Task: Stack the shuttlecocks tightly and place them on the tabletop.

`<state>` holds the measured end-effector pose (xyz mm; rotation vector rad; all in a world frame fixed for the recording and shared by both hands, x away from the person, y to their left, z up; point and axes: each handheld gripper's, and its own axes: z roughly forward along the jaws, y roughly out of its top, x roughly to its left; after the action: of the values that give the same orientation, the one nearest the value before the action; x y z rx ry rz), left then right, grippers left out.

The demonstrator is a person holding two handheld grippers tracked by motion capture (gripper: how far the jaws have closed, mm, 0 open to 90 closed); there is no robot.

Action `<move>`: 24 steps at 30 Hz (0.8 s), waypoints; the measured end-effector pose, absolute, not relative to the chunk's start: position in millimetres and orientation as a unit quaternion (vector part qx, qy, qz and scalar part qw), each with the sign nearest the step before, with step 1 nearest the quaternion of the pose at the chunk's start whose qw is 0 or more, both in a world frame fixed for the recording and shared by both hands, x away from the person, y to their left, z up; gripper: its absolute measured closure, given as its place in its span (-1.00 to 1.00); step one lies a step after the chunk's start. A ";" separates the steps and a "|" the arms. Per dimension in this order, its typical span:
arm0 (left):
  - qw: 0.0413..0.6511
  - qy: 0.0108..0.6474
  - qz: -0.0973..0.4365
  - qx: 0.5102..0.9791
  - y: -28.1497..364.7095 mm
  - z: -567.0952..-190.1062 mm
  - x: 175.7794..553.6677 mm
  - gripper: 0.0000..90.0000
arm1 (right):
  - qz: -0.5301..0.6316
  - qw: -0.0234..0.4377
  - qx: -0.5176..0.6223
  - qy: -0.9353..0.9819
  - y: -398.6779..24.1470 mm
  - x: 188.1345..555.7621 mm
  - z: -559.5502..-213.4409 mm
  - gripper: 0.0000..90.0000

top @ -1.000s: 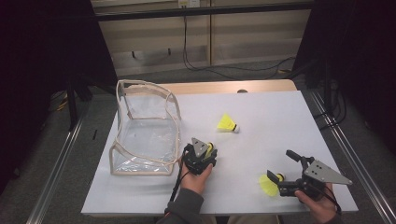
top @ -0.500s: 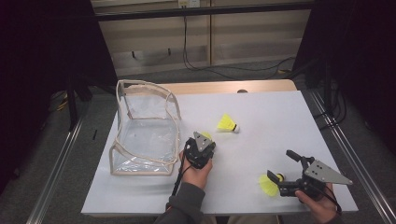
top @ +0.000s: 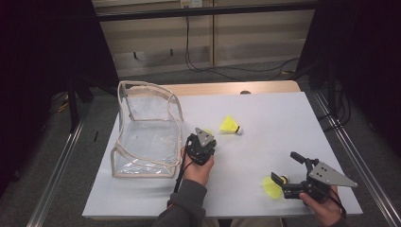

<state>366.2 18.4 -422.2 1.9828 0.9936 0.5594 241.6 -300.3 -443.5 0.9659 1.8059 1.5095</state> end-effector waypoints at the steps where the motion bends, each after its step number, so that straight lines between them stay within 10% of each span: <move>1: 0.415 0.398 0.223 0.787 18.5 -422.4 367.0 0.88 | 0.568 0.294 0.362 0.678 -300.2 241.8 -443.6 -0.97; 24: 0.399 0.395 0.236 0.793 12.9 -417.9 377.4 0.74 | 0.565 0.294 0.363 0.680 -300.5 241.9 -444.3 -0.97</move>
<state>377.4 12.9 -417.9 2.0075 1.0003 0.5985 241.9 -300.5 -444.3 0.9665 1.8105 1.5049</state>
